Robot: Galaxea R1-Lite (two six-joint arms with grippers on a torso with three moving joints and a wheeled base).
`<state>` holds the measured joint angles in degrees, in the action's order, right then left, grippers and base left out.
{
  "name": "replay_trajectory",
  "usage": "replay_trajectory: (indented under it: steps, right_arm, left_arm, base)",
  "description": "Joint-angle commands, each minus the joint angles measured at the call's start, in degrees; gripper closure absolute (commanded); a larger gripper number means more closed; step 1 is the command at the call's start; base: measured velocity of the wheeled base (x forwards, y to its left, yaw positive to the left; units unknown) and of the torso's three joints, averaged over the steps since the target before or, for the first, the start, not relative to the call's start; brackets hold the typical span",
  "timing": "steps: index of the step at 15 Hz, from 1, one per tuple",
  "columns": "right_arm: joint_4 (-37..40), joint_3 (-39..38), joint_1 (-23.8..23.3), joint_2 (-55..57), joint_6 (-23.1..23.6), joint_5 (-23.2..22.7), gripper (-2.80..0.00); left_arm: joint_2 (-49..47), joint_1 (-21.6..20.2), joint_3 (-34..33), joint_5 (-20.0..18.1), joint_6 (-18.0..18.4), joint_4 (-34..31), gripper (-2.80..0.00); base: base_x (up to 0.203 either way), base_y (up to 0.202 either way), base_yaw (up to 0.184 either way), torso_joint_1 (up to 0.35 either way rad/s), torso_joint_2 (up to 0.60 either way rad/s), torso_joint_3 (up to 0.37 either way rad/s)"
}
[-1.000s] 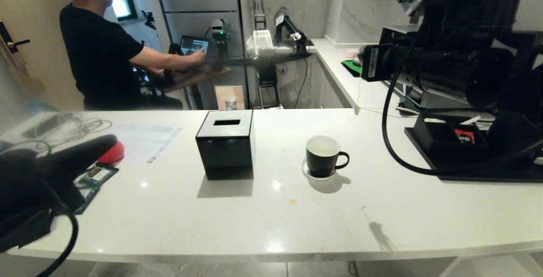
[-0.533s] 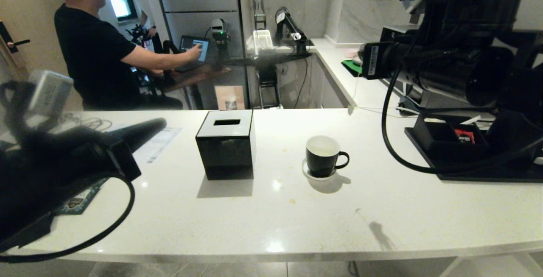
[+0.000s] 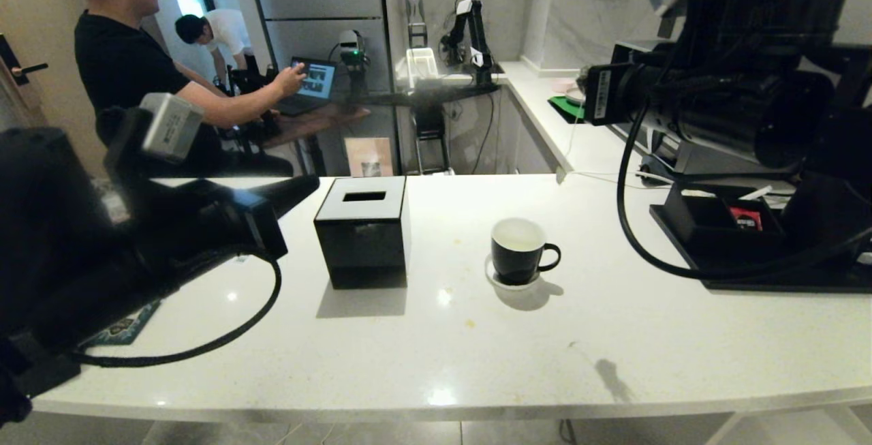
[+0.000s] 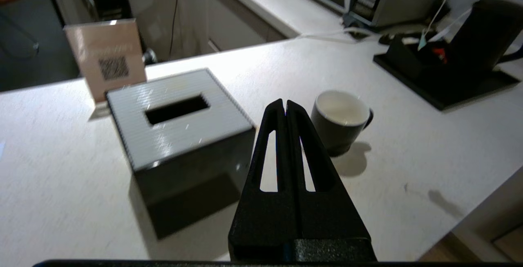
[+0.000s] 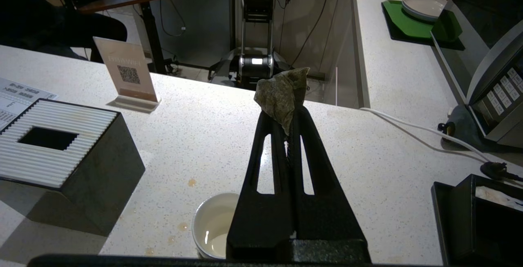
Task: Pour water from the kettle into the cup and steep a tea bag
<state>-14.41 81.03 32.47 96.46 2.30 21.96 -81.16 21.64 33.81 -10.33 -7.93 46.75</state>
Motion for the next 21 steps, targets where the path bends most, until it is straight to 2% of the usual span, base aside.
replay_trajectory:
  steps: [1, 8, 17, 21]
  right_arm:
    - [-0.1, 0.1, 0.0, -0.2, 0.1, 0.2, 0.00]
    - [0.0, 3.3, 0.5, 0.3, 1.9, -0.1, 0.00]
    - [0.0, 3.3, 4.9, 0.0, 2.1, 0.0, 0.00]
    - [0.0, 3.2, 7.0, -0.3, 2.2, 0.3, 0.00]
  left_arm:
    - [-4.5, 1.3, 0.6, 0.0, -0.5, 4.9, 0.00]
    - [-14.3, 7.4, 2.5, 0.0, -0.9, 15.1, 0.00]
    - [-22.5, 12.2, 11.3, 0.0, -1.2, 15.7, 0.00]
    - [-25.2, 14.7, 14.6, 1.5, -1.3, 15.7, 0.00]
  base:
    - [0.000, 0.000, 0.000, 0.000, 0.00, 0.000]
    - [0.000, 0.000, 0.000, 0.000, 0.00, 0.000]
    - [0.000, 0.000, 0.000, 0.000, 0.00, 0.000]
    - [0.000, 0.000, 0.000, 0.000, 0.00, 0.000]
